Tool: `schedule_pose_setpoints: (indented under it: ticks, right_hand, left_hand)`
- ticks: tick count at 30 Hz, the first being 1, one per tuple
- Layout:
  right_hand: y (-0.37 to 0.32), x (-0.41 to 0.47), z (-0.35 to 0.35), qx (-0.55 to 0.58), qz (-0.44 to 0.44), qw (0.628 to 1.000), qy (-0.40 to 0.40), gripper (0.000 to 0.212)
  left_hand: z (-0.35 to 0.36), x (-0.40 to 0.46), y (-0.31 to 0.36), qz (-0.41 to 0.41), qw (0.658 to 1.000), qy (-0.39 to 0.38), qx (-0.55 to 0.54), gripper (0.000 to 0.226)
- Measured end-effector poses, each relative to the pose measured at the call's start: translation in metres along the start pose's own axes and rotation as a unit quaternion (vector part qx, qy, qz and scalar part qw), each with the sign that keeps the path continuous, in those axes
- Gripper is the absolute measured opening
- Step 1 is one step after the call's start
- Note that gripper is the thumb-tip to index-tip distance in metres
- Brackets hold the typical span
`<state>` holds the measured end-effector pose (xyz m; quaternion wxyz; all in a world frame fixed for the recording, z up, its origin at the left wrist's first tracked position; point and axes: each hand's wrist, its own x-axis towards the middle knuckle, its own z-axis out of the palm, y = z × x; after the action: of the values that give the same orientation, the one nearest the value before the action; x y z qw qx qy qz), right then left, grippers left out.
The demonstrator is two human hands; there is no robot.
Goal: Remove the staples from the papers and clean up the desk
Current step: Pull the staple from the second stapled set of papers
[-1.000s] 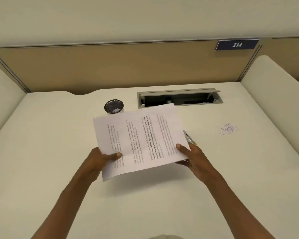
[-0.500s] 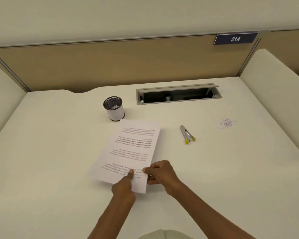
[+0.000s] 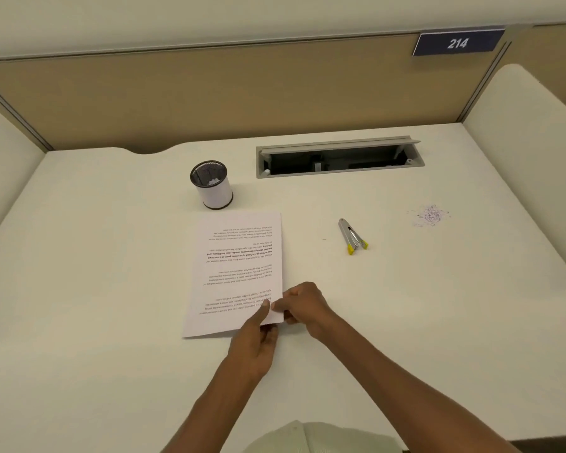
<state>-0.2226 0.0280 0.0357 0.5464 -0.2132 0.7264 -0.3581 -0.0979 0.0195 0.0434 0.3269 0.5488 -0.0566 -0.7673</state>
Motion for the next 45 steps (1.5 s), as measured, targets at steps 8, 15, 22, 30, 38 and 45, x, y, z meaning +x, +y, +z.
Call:
schedule_pose_setpoints:
  ticks: [8, 15, 22, 30, 38, 45]
  right_hand:
    - [-0.011, 0.009, -0.023, -0.018, -0.017, 0.999, -0.023, 0.029]
    - [-0.02, 0.024, -0.048, -0.041, -0.051, 0.997, 0.045, 0.033]
    - [-0.002, 0.071, -0.111, -0.334, -0.121, 0.858, 0.37, 0.059]
    - [0.005, 0.089, -0.124, -0.308, -0.12, 0.885, 0.329, 0.036]
    - [-0.024, 0.035, -0.128, 0.017, -0.268, 0.936, 0.228, 0.039]
    - [-0.021, 0.006, -0.108, 0.223, -0.186, 0.953, -0.088, 0.041]
  left_hand:
    - [0.001, -0.008, -0.013, -0.044, 0.999, 0.007, 0.026, 0.022]
    - [0.026, -0.009, -0.016, 0.005, 0.999, 0.021, 0.027, 0.018]
    - [0.048, -0.009, -0.014, 0.03, 1.0, -0.002, 0.0, 0.017]
    - [0.06, -0.008, -0.012, 0.025, 1.0, -0.005, -0.006, 0.017]
    - [0.062, -0.009, -0.003, 0.048, 0.999, -0.012, -0.005, 0.018]
    - [0.064, -0.01, -0.004, 0.06, 0.998, -0.006, 0.018, 0.017]
